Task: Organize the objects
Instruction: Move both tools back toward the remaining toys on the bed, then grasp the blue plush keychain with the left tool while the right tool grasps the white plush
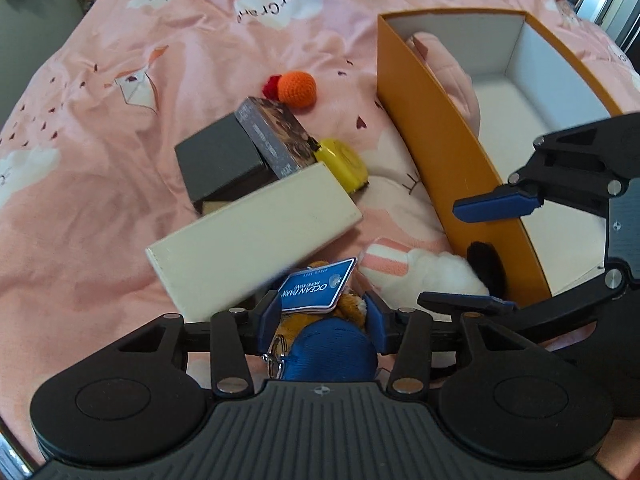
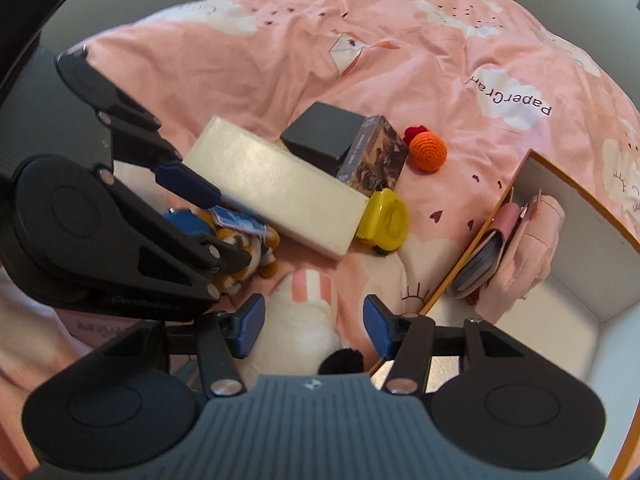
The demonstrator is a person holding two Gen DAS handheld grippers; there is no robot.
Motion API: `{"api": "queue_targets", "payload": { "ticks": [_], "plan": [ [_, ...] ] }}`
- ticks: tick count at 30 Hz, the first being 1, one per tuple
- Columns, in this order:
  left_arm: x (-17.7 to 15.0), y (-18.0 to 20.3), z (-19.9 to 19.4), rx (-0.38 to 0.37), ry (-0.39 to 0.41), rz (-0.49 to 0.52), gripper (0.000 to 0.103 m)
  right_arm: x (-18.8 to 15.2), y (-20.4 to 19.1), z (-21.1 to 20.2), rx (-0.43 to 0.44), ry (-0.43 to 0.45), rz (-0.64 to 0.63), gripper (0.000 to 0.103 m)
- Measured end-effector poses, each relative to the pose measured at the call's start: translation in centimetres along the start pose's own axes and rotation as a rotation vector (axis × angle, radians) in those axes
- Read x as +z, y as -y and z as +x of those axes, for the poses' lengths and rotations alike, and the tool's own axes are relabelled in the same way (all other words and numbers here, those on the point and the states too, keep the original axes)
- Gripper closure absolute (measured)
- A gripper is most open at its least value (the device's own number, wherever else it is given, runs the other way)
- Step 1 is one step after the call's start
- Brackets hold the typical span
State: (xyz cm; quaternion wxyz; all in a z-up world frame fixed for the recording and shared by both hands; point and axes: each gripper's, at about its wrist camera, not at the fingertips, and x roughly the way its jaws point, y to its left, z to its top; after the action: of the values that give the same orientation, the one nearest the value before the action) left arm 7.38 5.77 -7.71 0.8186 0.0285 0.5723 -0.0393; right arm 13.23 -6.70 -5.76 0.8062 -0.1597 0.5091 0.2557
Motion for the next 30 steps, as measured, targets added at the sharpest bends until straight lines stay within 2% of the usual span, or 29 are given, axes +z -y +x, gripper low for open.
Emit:
{"api": "queue_targets", "payload": {
  "ticks": [3,7,9,12,14,18,25,27,30],
  "plan": [
    [-0.5,0.2,0.2,-0.007,-0.008,0.005,0.048,0.1,-0.2,0.6,0.032,-0.041,-0.051,0.047],
    [-1.2,0.1,-0.1,-0.017,0.0,0.001,0.054,0.9,-0.1,1.2,0.095,-0.117,-0.134,0.047],
    [-1.7,-0.6,-0.5,-0.028,0.008,-0.028,0.056,1.5,-0.1,1.6,0.152,-0.18,-0.18,0.046],
    [-2.5,-2.0,-1.2,-0.054,0.023,-0.094,0.059,2.1,-0.6,2.3,0.196,-0.267,-0.27,0.04],
    [-3.1,-2.8,-1.5,-0.076,0.03,-0.133,0.06,2.3,-1.1,2.8,0.199,-0.319,-0.335,0.034],
    [-3.7,-3.9,-1.8,-0.109,0.036,-0.18,0.061,2.4,-1.7,4.4,0.194,-0.417,-0.414,0.033],
    [-3.9,-4.0,-1.7,-0.128,0.036,-0.169,0.061,2.6,-2.1,5.9,0.187,-0.51,-0.504,0.023],
    [-4.0,-4.1,-1.6,-0.131,0.035,-0.172,0.061,2.5,-2.6,6.2,0.178,-0.542,-0.551,0.022],
    [-4.0,-4.1,-1.6,-0.13,0.036,-0.169,0.061,2.3,-3.3,6.7,0.189,-0.59,-0.615,0.027]
  ]
}}
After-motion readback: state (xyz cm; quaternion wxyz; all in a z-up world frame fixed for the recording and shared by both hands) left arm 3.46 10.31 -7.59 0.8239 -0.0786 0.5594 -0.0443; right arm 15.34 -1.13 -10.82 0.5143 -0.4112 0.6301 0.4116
